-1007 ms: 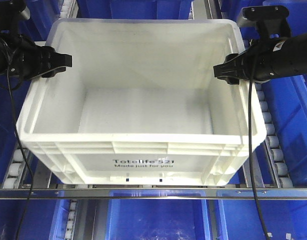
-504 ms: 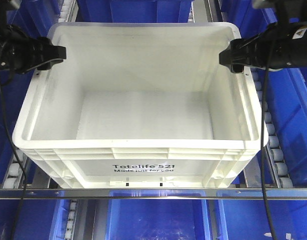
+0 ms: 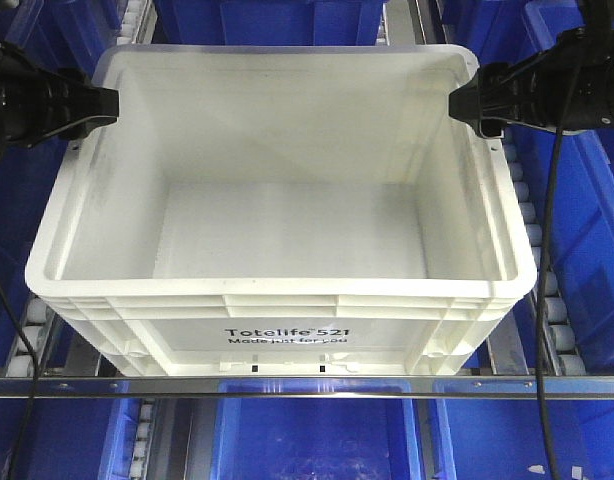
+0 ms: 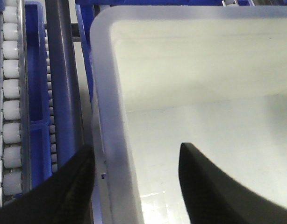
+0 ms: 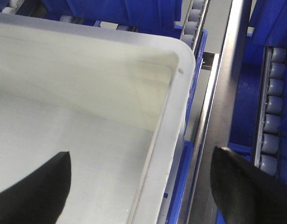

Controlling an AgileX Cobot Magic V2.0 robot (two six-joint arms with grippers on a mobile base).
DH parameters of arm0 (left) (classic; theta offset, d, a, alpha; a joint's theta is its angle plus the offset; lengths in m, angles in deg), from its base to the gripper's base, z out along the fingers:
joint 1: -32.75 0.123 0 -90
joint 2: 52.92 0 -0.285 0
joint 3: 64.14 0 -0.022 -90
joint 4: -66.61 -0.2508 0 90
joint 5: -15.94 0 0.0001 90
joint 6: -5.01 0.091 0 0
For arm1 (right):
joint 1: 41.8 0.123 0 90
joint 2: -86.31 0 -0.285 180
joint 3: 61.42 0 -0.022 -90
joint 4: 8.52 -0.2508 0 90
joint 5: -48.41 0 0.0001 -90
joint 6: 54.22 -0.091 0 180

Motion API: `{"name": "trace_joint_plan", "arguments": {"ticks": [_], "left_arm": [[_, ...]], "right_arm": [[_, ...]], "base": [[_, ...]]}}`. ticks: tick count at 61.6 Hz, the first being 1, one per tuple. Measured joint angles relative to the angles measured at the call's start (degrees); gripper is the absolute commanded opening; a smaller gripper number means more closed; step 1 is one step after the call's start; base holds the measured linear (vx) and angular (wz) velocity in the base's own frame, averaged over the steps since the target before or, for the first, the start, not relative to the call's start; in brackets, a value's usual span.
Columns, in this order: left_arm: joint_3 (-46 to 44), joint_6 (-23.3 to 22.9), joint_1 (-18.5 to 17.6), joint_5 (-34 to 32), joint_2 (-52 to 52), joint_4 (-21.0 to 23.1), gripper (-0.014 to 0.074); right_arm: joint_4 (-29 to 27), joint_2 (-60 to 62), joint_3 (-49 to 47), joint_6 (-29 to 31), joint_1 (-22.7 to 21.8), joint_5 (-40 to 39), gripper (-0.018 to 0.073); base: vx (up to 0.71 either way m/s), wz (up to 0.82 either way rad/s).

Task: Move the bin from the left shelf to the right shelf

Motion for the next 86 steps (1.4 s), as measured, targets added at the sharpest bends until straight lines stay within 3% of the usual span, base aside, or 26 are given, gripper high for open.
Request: {"name": "trace_joint_plan", "arguments": {"ticks": [14,29,54,64,71,77,86], "left_arm": [[12.12,2.31,0.0,-6.39,-9.59,0.0,0.0339],[29.45,3.96,0.0,-15.62,-28.24,0.0,0.0339],[41.77,4.85,0.0,-13.02,-61.59,-2.64,0.0339],[44.53,4.98,0.0,-14.55,-63.31,-5.17,0.0339],[50.47,4.98,0.0,-25.04,-61.34,-5.3,0.0339],[54.78,4.98,0.0,-34.48,-58.78,-5.3,0.0339],[56.6,4.98,0.0,-40.21,-57.05,-5.3,0.0339]], "right_arm": [[0.0,10.74,10.22,0.79,0.0,-6.9,0.0593],[0.0,27.19,26.36,1.42,0.0,-18.06,0.0593],[0.0,58.18,47.17,2.84,0.0,-19.79,0.0593],[2.1,60.48,52.82,4.57,0.0,-25.81,0.0593],[2.52,57.27,56.22,5.88,0.0,-35.69,0.0593],[2.52,53.86,56.96,5.93,0.0,-39.65,0.0593],[2.52,51.0,56.96,6.05,0.0,-42.19,0.0593]], "base": [[0.0,0.0],[0.0,0.0],[0.0,0.0],[0.0,0.0],[0.0,0.0],[0.0,0.0],[0.0,0.0]]}}
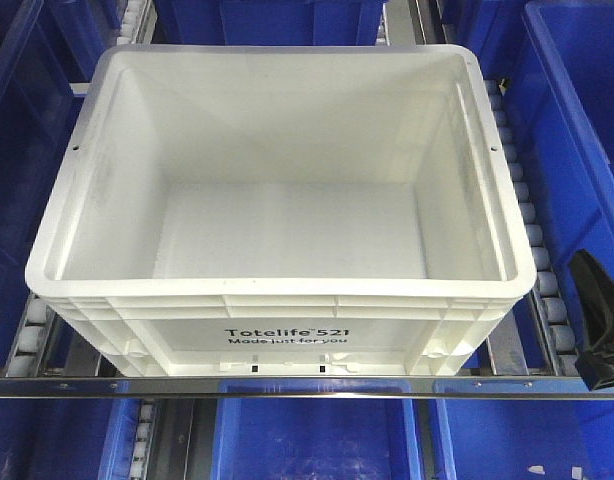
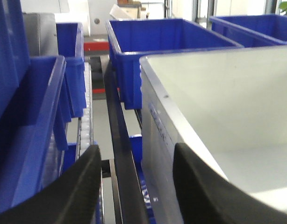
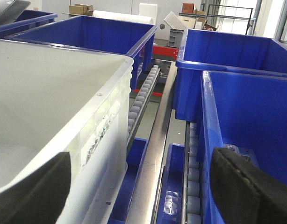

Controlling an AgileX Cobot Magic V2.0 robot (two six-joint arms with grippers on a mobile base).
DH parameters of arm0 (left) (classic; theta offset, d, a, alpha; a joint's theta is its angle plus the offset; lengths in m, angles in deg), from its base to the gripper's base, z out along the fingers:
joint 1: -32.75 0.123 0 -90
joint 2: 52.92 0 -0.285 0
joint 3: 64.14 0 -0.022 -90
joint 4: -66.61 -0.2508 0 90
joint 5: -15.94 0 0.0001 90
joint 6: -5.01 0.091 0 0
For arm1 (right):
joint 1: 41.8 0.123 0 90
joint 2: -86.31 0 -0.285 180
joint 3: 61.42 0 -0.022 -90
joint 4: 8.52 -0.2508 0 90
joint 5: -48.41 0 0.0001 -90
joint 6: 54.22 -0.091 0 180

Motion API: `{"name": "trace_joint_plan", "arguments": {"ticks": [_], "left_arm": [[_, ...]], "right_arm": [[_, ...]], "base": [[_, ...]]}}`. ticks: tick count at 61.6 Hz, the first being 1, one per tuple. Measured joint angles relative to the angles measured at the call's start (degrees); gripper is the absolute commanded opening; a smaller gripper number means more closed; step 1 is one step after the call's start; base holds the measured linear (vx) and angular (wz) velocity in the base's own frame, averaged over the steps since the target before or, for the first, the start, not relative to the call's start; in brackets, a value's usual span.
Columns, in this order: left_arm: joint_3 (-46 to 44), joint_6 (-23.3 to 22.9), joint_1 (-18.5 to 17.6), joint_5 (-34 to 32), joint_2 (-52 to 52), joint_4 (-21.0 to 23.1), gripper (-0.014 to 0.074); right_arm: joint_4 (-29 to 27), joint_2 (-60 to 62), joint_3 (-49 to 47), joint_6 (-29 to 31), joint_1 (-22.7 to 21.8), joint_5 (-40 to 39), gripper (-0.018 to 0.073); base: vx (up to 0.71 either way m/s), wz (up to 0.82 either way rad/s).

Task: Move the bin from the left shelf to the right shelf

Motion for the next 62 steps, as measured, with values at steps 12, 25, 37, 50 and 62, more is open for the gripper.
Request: {"name": "trace_joint_plan", "arguments": {"ticks": [12,25,37,50,62], "left_arm": [[0.0,0.04,0.0,-1.14,0.11,0.0,0.0339],[0.0,0.04,0.0,-1.2,0.11,0.0,0.0228],[0.0,0.04,0.0,-1.15,0.11,0.0,-0.001],[0.0,0.04,0.0,-1.15,0.11,0.0,-0.0009],[0.0,0.04,0.0,-1.1,0.11,0.0,-0.0009]], "right_arm": [[0.0,-0.13,0.0,0.0,0.0,-0.8,0.0593],[0.0,-0.13,0.0,0.0,0.0,-0.92,0.0372],[0.0,-0.13,0.0,0.0,0.0,-0.97,-0.0013],[0.0,-0.13,0.0,-0.1,0.0,-0.14,-0.0008],[0.0,-0.13,0.0,-0.12,0.0,-0.1,-0.0007]], "base": [[0.0,0.0],[0.0,0.0],[0.0,0.0],[0.0,0.0],[0.0,0.0]]}}
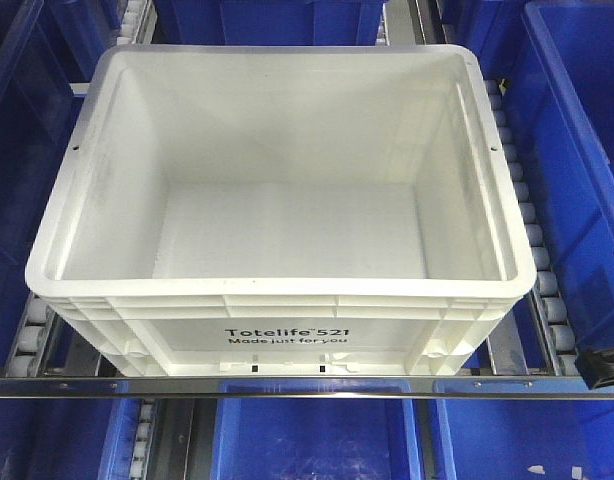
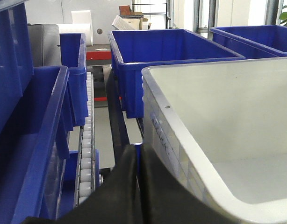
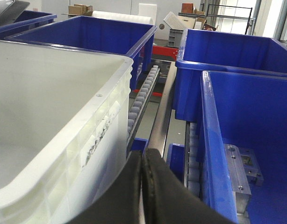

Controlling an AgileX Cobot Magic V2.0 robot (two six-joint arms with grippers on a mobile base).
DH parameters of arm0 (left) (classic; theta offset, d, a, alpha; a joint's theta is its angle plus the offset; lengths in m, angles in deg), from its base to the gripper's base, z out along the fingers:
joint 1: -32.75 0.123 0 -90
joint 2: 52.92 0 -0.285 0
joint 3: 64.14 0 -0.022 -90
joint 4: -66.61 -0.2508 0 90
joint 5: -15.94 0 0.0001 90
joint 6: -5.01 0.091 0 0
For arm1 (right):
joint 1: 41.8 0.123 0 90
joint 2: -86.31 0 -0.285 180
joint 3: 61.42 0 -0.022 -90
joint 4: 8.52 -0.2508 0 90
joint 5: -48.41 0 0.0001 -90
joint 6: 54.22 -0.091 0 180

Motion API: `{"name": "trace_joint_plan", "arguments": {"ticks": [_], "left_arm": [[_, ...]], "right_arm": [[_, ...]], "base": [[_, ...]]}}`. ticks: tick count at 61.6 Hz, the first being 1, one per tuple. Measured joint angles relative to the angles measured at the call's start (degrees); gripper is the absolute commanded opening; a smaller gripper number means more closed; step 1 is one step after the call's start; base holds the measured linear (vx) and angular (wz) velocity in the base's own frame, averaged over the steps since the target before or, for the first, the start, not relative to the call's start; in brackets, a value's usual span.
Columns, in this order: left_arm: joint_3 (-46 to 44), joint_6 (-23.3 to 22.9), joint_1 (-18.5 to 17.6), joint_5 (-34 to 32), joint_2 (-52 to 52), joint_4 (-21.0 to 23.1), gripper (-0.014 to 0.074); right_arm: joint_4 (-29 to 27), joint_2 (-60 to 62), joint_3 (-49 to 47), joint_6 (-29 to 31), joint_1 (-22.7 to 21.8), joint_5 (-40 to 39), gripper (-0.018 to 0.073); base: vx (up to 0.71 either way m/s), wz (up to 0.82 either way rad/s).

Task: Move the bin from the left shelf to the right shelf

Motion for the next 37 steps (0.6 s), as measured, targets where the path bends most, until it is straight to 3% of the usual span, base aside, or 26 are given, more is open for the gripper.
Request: {"name": "trace_joint_plan", "arguments": {"ticks": [29,37], "left_arm": [[0.0,0.0,0.0,0.13,-0.25,0.0,-0.0009],[1.2,0.27,0.0,2.48,-5.04,0.0,-0.0009]], "right_arm": [[0.0,0.0,0.0,0.0,0.0,0.0,-0.0007],[0.0,0.0,0.0,0.0,0.0,0.0,-0.0007]], "base": [[0.0,0.0],[0.0,0.0]]}}
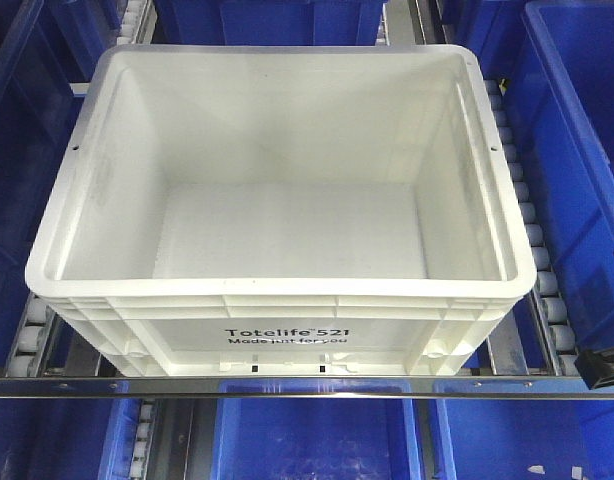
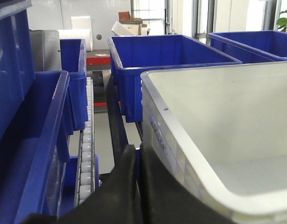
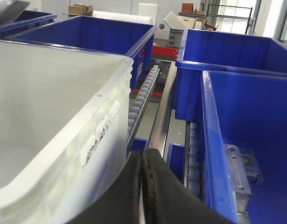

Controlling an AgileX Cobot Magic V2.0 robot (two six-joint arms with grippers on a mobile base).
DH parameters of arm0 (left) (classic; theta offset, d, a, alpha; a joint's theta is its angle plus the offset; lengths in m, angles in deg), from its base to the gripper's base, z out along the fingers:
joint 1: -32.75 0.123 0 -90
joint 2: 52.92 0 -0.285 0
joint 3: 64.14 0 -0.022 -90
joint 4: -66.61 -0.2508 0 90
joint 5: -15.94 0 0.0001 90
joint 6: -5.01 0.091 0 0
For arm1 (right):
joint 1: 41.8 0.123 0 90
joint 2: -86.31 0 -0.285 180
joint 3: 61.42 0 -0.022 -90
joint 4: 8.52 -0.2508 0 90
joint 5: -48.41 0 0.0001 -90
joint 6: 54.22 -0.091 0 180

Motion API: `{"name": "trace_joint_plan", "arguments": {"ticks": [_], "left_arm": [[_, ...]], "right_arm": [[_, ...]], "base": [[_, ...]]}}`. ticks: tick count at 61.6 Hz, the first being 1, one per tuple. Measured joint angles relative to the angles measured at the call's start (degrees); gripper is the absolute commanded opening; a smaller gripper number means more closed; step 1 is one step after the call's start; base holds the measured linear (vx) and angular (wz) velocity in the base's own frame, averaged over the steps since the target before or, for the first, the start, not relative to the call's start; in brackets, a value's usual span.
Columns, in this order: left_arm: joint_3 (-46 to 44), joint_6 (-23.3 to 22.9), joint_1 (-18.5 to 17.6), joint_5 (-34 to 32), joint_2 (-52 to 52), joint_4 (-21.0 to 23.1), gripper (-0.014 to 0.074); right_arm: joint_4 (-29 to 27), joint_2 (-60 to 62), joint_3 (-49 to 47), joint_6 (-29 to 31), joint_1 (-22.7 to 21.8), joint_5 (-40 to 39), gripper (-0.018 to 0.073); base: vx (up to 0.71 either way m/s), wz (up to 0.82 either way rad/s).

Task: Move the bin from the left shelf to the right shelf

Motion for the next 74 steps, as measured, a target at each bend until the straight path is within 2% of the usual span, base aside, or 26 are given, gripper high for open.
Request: {"name": "trace_joint_plan", "arguments": {"ticks": [11,17,24,74], "left_arm": [[7.35,0.61,0.0,3.34,-10.95,-0.05,-0.0009],[8.56,0.61,0.0,6.39,-14.31,-0.26,-0.0009],[8.56,0.61,0.0,8.48,-14.89,-0.87,-0.0009],[8.56,0.68,0.0,8.83,-14.89,-1.03,-0.0009]], "right_arm": [[0.0,0.0,0.0,0.0,0.0,0.0,-0.0007],[0.0,0.0,0.0,0.0,0.0,0.0,-0.0007],[0.0,0.0,0.0,0.0,0.0,0.06,-0.0007],[0.0,0.0,0.0,0.0,0.0,0.05,-0.0007]], "base": [[0.0,0.0],[0.0,0.0],[0.0,0.0],[0.0,0.0]]}}
